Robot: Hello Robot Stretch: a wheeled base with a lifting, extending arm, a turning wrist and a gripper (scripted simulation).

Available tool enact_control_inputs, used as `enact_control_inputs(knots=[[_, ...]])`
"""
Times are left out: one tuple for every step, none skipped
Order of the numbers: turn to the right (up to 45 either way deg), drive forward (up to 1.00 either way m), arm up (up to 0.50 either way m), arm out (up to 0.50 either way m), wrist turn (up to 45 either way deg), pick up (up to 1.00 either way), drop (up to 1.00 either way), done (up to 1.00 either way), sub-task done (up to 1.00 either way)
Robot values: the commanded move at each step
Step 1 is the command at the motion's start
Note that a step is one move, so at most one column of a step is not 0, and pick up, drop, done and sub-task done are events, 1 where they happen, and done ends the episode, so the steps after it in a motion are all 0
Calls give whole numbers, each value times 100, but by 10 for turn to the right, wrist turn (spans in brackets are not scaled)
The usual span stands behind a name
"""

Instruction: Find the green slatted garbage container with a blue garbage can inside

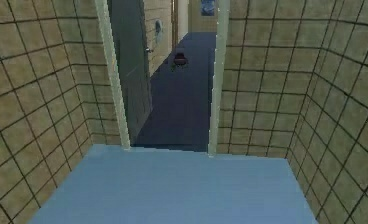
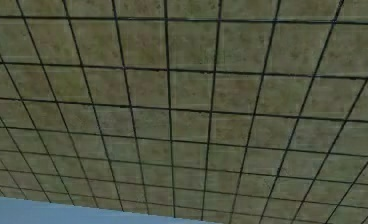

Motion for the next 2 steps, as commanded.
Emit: enact_control_inputs(knots=[[90, 0, 0, 0, 0, 0, 0, 0, 0], [30, 0, 0, 0, 0, 0, 0, 0, 0]])
